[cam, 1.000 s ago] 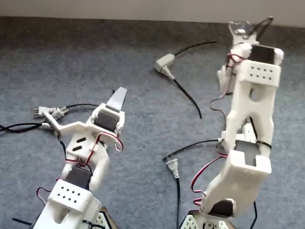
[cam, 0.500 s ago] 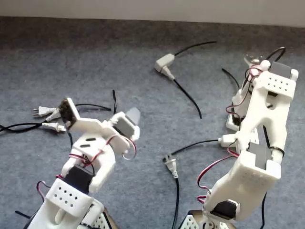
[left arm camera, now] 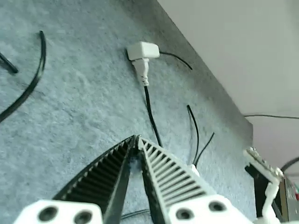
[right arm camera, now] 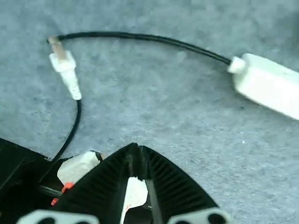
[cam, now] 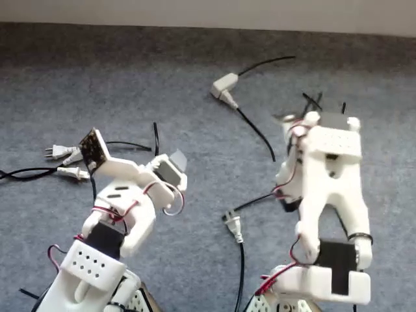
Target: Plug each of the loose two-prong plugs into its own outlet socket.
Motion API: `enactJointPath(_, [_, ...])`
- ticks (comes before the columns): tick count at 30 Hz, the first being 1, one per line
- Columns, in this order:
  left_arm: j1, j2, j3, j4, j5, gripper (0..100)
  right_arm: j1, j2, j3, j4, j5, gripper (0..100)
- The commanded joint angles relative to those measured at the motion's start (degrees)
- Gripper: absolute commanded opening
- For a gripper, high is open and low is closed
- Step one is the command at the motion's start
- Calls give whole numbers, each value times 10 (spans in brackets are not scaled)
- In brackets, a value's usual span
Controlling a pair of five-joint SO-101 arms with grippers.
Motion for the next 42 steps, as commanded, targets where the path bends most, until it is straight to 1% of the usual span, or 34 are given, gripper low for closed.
enactJointPath(1, [-45, 28, -29, 2, -4, 7, -97, -70, 63, -4, -4, 11])
enactJointPath(2, [-55, 32, -27, 2, -4, 7, -113, -74, 77, -17, -19, 20])
enactJointPath(4, [-71, 35, -22, 6, -4, 7, -142, -78, 108, -53, -58, 74])
enactJointPath(8, [-84, 33, -7, 17, -4, 7, -211, -82, 154, -111, -92, 167])
enactJointPath(12, [-85, 33, -5, 15, -4, 7, -286, -83, 160, -122, -157, 173])
enactJointPath(16, [-85, 33, -5, 15, -4, 7, -336, -77, 166, -175, -200, 173])
enactJointPath(20, [-86, 33, -5, 15, -4, 7, -345, -77, 196, -227, -207, 173])
enactJointPath(25, [-86, 33, -5, 15, -4, 7, -321, -77, 262, -301, -202, 173])
enactJointPath(31, [-86, 33, -4, 15, -4, 7, -322, -77, 291, -324, -201, 170])
enactJointPath(33, [-86, 33, -4, 15, -4, 7, -322, -76, 293, -324, -201, 139])
enactJointPath(37, [-86, 33, -4, 15, -4, 7, -322, -76, 313, -337, -201, 42])
enactJointPath(42, [-86, 33, -4, 15, -4, 7, -322, -76, 363, -391, -201, 32])
